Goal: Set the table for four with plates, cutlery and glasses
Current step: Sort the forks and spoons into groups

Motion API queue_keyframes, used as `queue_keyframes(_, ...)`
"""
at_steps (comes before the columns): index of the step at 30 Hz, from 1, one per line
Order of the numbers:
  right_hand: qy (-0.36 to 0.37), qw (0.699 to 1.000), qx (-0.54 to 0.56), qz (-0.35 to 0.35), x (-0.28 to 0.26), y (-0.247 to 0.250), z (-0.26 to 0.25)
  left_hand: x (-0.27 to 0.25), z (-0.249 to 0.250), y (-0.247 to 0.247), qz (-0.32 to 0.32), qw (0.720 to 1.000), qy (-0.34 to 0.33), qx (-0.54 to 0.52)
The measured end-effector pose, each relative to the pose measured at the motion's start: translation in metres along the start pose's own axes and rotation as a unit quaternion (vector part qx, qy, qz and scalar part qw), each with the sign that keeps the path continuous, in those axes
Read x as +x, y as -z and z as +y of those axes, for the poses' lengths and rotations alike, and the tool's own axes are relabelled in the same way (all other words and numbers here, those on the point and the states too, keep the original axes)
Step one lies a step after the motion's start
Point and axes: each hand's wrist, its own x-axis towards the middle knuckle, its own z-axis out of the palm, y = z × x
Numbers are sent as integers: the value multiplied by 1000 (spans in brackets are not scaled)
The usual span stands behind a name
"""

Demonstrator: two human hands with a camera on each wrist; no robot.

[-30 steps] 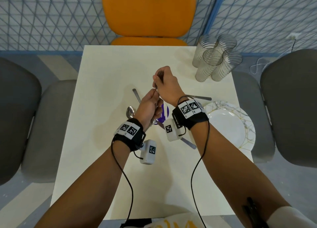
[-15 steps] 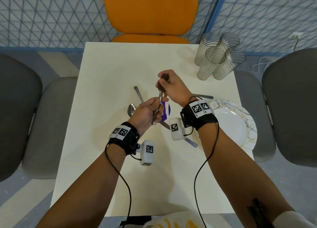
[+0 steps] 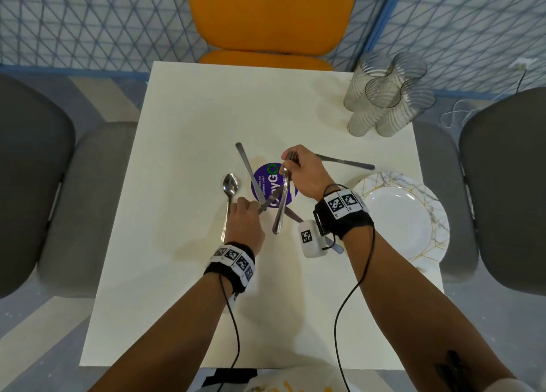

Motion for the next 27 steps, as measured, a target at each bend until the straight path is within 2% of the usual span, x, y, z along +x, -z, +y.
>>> queue_keyframes(3,-7,1000,-21,-18,-2,-9,4,2,1,-3,12,1000,7,-8)
queue_keyframes(7,-3,998,-40,-41,2,-20,6,5,5,-5,5,997,11,-82)
queue_keyframes(10,-2,997,-49,-54,7,-31,6,7,2,-2,5,987,71,-146)
queue_keyframes(13,0,997,-59,-53,11,-43,4,9,-2,11,32,953,150,-263)
queue_keyframes(15,-8,998,-49,-46,12,-51,4,8,-2,23,38,927,168,-334)
queue_keyframes(19,-28,999,-10,-37,17,-68,2,3,-4,37,19,951,117,-286)
queue_keyframes(23,-50,997,-25,-45,21,-88,5,8,-14,29,42,983,93,-155)
queue_keyframes(27,-66,996,-64,-18,27,-103,18,10,-13,22,55,982,122,-134)
